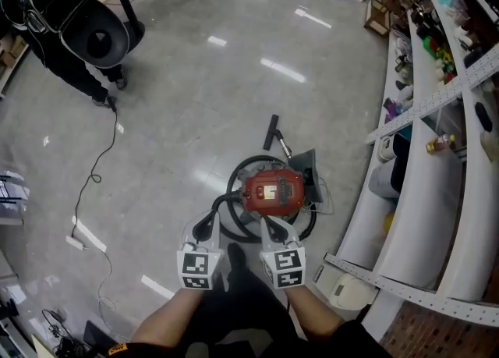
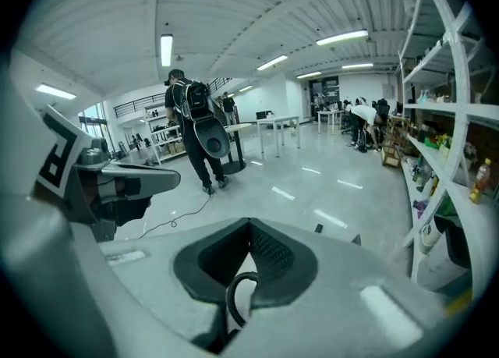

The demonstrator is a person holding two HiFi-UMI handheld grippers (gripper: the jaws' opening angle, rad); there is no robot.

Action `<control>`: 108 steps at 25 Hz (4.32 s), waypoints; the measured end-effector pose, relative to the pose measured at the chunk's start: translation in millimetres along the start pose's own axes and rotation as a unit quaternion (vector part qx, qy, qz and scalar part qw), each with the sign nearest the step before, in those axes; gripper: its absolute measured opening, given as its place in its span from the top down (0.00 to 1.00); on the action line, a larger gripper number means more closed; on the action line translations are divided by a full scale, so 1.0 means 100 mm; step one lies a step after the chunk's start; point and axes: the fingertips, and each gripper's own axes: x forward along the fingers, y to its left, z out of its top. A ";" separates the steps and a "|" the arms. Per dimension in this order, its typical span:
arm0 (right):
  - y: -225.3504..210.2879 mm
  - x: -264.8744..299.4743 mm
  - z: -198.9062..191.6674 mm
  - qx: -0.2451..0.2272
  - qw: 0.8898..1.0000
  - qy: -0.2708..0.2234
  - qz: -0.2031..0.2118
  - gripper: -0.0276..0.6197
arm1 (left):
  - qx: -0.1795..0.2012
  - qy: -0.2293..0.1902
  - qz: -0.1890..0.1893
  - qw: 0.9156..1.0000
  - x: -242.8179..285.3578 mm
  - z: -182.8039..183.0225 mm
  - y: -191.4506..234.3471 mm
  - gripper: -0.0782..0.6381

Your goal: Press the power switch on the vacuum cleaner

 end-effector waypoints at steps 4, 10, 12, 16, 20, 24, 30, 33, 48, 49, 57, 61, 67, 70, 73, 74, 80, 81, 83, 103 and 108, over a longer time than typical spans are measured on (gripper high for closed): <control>0.22 -0.21 0.29 -0.015 0.999 -0.035 0.025 0.97 | -0.001 -0.022 0.010 1.000 -0.27 0.18 -0.04 0.87; 0.42 -0.43 0.46 -0.009 0.996 -0.065 0.055 0.97 | 0.005 -0.034 0.010 0.999 -0.62 0.27 -0.16 0.87; 0.45 -0.48 0.48 -0.003 0.996 -0.072 0.057 0.97 | 0.012 -0.020 0.005 1.000 -0.64 0.17 -0.17 0.87; 0.48 -0.52 0.39 0.005 0.996 -0.067 0.050 0.97 | 0.025 -0.005 -0.005 1.000 -0.68 0.02 -0.17 0.87; 0.55 -0.57 0.25 0.001 0.997 -0.067 0.029 0.97 | 0.036 -0.017 -0.016 0.999 -0.85 -0.02 -0.13 0.87; 0.77 -0.67 0.23 0.015 0.997 -0.080 0.006 0.97 | 0.038 -0.026 -0.021 0.999 -1.17 -0.04 0.03 0.87; 1.31 -1.01 0.28 0.021 0.994 -0.099 -0.027 0.97 | 0.037 -0.036 -0.040 0.998 -1.83 -0.04 0.26 0.87; 1.64 -1.17 0.23 0.017 0.993 -0.107 -0.037 0.97 | 0.032 -0.046 -0.047 0.997 -2.22 -0.11 0.42 0.87; 3.14 -2.09 -0.24 0.036 0.988 -0.118 -0.089 0.97 | 0.043 -0.066 -0.109 0.991 -3.80 -0.51 0.77 0.87; 3.19 -2.17 -0.26 0.036 0.988 -0.117 -0.093 0.97 | 0.042 -0.067 -0.115 0.990 -3.87 -0.51 0.75 0.87; 3.28 -2.56 -0.38 0.030 0.986 -0.110 -0.118 0.97 | 0.026 -0.069 -0.128 0.989 -4.27 -0.64 0.63 0.87; 3.31 -2.74 -0.49 0.030 0.986 -0.113 -0.119 0.97 | 0.023 -0.066 -0.127 0.989 -4.42 -0.75 0.53 0.87; 3.22 -2.98 -0.70 0.035 0.985 -0.122 -0.116 0.97 | 0.039 -0.078 -0.125 0.988 -4.52 -0.69 0.20 0.87; 3.19 -3.13 -0.80 0.034 0.985 -0.128 -0.108 0.97 | 0.049 -0.086 -0.113 0.989 -4.61 -0.65 0.03 0.87; 3.13 -3.28 -0.86 0.029 0.985 -0.139 -0.097 0.97 | 0.042 -0.091 -0.109 0.989 -4.68 -0.70 -0.20 0.87; 3.12 -3.32 -0.88 0.025 0.985 -0.142 -0.092 0.97 | 0.040 -0.091 -0.107 0.989 -4.71 -0.73 -0.28 0.87; 3.12 -3.57 -1.19 0.009 0.989 -0.134 -0.061 0.97 | 0.046 -0.074 -0.079 0.993 -4.88 -1.08 -0.65 0.87; 3.13 -3.61 -1.23 0.007 0.989 -0.133 -0.057 0.97 | 0.044 -0.075 -0.075 0.993 -4.91 -1.11 -0.69 0.87; 3.16 -3.70 -1.32 0.000 0.990 -0.133 -0.051 0.97 | 0.038 -0.081 -0.063 0.994 -4.98 -1.12 -0.73 0.87; 3.12 -4.27 -1.54 -0.013 0.985 -0.160 -0.055 0.97 | 0.047 -0.110 -0.044 0.992 -5.17 -1.14 -1.04 0.87; 3.12 -4.28 -1.53 -0.011 0.986 -0.160 -0.053 0.97 | 0.047 -0.109 -0.044 0.992 -5.22 -1.12 -1.07 0.87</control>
